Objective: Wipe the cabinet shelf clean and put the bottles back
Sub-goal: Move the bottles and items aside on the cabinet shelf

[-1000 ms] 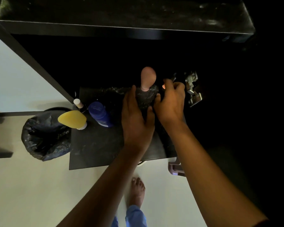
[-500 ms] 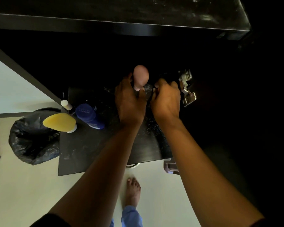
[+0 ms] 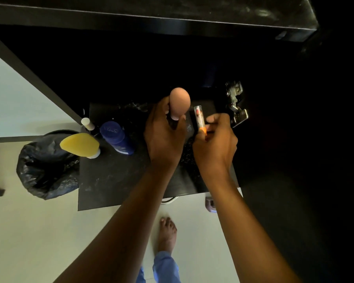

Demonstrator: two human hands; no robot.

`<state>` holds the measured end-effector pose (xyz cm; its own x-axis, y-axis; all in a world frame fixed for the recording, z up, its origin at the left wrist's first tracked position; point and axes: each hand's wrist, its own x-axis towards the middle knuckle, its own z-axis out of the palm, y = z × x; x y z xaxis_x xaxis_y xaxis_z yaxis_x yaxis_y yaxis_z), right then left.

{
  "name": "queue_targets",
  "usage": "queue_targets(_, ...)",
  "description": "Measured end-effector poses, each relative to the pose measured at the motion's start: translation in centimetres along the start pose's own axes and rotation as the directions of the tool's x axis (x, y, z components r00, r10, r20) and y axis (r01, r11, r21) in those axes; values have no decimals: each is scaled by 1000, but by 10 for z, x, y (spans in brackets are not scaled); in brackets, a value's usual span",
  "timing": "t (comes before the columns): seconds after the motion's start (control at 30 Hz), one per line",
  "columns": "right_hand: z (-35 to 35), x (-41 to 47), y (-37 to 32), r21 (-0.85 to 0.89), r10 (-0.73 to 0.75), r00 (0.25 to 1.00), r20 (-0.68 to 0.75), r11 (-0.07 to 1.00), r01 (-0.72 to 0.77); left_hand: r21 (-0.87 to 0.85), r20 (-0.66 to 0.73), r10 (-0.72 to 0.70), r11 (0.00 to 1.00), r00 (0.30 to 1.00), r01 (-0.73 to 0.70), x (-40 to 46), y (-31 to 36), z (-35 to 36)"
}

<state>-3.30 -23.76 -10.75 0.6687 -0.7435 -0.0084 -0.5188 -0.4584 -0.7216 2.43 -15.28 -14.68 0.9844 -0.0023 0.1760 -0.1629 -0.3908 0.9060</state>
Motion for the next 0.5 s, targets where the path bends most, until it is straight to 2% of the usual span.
queue_targets(0.13,-8,-14,11,157,62,997,38,985,-68,-37,34,-52,998,998,53,-34,8,-21)
queue_targets(0.3,-19,-40,16,288,35,994,105,956,-64,-30,110,-28,999,993,31,-82,8,-54)
queue_targets(0.5,-10,-77,14,375,-25,980,197,926,-51,80,114,19,996,993,-28,-110,-2,-111)
